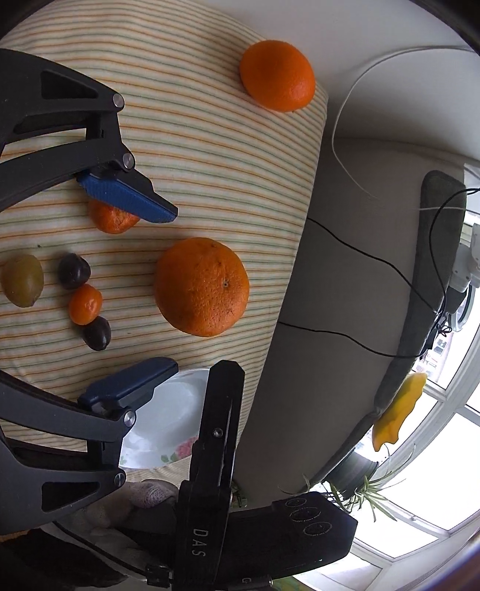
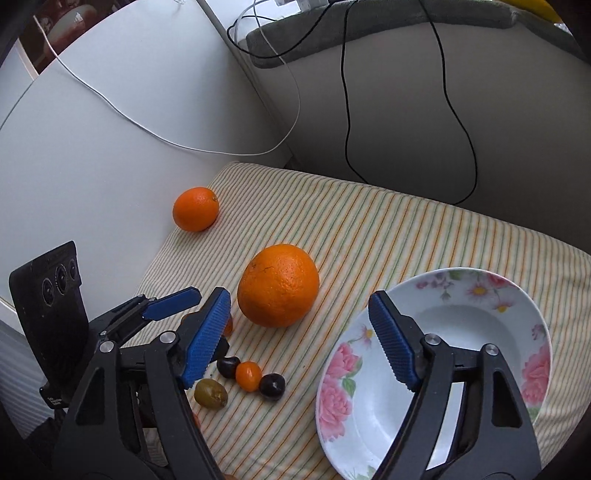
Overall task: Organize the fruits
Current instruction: 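Move the right tool to the large orange beside the plate, then close the right gripper on the large orange and lift it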
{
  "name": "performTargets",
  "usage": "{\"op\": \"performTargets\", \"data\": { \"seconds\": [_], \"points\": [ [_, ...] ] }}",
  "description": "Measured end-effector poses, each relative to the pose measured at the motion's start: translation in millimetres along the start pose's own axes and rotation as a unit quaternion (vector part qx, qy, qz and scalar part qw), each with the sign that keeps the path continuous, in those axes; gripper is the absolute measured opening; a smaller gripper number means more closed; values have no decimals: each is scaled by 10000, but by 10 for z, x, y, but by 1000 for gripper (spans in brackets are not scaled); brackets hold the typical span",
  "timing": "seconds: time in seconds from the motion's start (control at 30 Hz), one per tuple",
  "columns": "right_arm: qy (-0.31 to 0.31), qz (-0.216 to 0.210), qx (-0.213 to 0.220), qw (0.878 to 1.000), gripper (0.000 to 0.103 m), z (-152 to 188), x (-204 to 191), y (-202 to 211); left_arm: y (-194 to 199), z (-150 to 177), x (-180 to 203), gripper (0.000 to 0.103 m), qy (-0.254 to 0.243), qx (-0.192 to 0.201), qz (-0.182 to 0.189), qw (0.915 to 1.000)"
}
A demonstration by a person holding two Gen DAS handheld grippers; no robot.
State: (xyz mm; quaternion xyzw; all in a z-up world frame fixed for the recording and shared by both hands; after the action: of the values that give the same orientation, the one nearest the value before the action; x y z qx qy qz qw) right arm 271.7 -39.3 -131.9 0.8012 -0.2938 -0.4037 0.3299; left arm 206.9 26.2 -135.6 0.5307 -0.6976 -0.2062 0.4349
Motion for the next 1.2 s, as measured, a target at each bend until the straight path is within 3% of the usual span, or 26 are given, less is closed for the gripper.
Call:
{"op": "performTargets", "data": {
  "seconds": [0.07,0.27,0.57,0.7,1.2],
  "points": [
    [-63,-119,-138,9998,66,-34,-10,-93,-52,-16,-11,71,51,-50,54,10000],
    [-128,-171,-456,9987,59,-106,-53,-354,-165,-46,-38,71,182,-163,144,9996],
    [-152,-135,-644,9977,59,-158,-87,-598,-268,-50,-85,70,237,-312,195,9990],
    [-195,-216,-694,9972,59,-149,-110,-617,-310,-40,-105,65,298,-396,284,9984],
    [-177,-204,-679,9973,58,-121,-124,-591,-266,-27,-42,64,193,-322,187,9991]
  ]
}}
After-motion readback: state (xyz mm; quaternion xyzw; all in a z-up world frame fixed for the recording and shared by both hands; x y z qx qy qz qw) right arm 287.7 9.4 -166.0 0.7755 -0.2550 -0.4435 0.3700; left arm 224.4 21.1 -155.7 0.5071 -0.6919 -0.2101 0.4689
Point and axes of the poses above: each gripper's, at about its wrist camera, not at the fingertips, and y roughly against the way its jaws point, x to its right, z to its underside, the point moved 9 cm from there along -y, roughly the way its jaws point, and after that the axes turned 4 degrees about -x, right-handed, at the moved point
